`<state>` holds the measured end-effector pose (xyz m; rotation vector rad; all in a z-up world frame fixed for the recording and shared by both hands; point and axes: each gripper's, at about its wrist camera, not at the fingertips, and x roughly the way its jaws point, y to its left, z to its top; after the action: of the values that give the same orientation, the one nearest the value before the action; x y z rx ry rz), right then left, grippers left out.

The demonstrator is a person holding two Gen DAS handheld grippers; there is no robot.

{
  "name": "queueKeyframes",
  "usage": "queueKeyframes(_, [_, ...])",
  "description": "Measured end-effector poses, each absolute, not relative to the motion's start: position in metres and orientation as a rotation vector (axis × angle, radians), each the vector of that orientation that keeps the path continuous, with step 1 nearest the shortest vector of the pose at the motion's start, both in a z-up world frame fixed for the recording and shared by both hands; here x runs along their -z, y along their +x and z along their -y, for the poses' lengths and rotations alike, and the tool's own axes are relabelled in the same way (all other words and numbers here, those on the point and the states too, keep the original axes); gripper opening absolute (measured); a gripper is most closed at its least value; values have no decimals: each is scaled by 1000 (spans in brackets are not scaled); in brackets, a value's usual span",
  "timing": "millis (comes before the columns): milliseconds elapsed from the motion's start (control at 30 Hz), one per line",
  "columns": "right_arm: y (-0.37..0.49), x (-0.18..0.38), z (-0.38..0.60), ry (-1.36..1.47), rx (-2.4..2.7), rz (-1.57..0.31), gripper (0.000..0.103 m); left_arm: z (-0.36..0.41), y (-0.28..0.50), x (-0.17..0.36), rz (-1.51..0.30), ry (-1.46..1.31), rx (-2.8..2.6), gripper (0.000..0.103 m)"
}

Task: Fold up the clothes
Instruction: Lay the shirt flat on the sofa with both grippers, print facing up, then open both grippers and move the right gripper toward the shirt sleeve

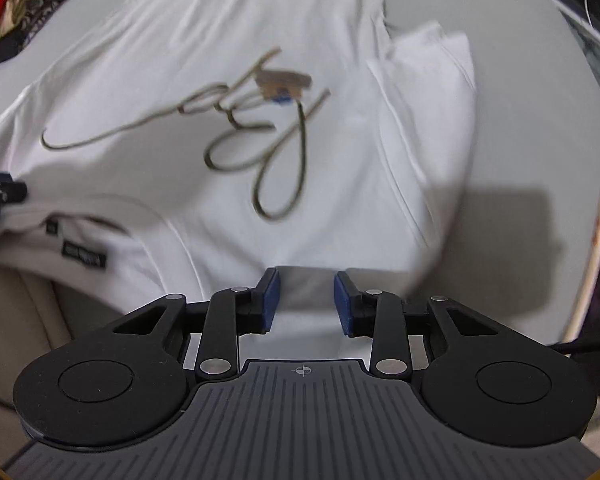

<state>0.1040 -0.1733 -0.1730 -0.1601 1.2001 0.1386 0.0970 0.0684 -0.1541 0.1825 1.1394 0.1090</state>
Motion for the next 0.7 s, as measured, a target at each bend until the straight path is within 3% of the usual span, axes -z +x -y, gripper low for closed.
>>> queueKeyframes(100, [95, 168, 181, -124, -134, -1238, 42, -66, 90, 139, -1113, 135, -91, 21])
queueKeyframes(200, [81, 154, 186, -76, -169, -1178, 61, -53, 75, 125, -1031, 106, -13, 37])
queueKeyframes(267, [74, 145, 190, -48, -197, -1131, 70, -42, 70, 123, -998, 85, 31, 38])
queueKeyframes(600, [63, 140, 219, 110, -193, -1079, 72, -1, 70, 174, -1042, 30, 110, 37])
queueKeyframes(700, [60, 140, 225, 142, -201, -1028, 63, 3, 60, 174, -998, 52, 116, 36])
